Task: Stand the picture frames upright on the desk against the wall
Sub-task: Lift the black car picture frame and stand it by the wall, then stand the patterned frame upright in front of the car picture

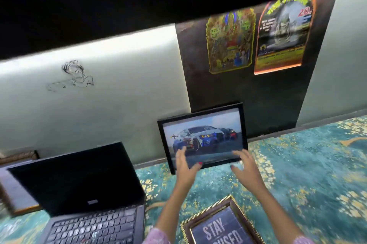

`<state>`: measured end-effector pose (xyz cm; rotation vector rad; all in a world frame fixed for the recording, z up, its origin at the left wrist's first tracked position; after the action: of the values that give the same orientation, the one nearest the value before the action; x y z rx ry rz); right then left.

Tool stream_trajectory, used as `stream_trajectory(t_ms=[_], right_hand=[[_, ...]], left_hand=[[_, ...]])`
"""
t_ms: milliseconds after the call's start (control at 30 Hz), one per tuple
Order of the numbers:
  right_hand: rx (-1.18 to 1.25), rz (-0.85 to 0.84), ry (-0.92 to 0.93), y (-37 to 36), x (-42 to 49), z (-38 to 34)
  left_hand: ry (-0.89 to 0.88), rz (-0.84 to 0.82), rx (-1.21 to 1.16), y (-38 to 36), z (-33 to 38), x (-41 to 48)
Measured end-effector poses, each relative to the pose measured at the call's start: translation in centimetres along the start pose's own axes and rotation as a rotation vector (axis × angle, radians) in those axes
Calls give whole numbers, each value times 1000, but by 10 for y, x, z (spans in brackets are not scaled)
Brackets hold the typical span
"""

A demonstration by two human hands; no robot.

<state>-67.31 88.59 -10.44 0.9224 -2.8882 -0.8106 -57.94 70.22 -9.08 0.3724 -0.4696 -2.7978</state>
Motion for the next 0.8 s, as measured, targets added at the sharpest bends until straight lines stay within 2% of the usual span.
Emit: stream_trajectory(t_ms=[67, 167, 233, 300, 367, 500, 567, 633, 733, 800], right_hand=[[-65, -108, -64, -28, -27, 23], [-175, -210, -123, -53, -62, 46], [-258, -211, -164, -57, -82, 58], [-293, -196, -204, -59, -101, 67], [-286, -183, -263, -60, -116, 76], [-441, -214, -423, -64, -133, 89], [-453, -204, -489, -63, -138, 94], [-452, -206, -509, -61, -138, 96], [-349, -259, -506, -54, -129, 100], [-165, -299, -518, -55, -127, 105]], left_hand=[[38, -52, 100, -26, -21, -23], [151, -38, 147, -45, -58, -54], [196, 26, 238, -44, -73, -73], [350, 51, 372, -42, -95, -95], [517, 31, 416, -39, -118, -114], [626, -113, 372, -57, -139, -130], [730, -114, 279, -60, -146, -133], [812, -19, 22, -57, -155, -138], [755, 9, -439, -70, -174, -132], [710, 30, -540, -70, -177, -129]])
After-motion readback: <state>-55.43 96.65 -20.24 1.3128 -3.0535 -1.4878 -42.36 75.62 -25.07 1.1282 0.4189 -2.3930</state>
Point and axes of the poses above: each hand's wrist, its own x-axis towards the middle knuckle, its own y-axis out of the back of the hand, z = x × y, the point moved 10 cm from there along x, towards the middle knuckle, and after that the axes turned 14 degrees about -z, right-handed, at the moved point
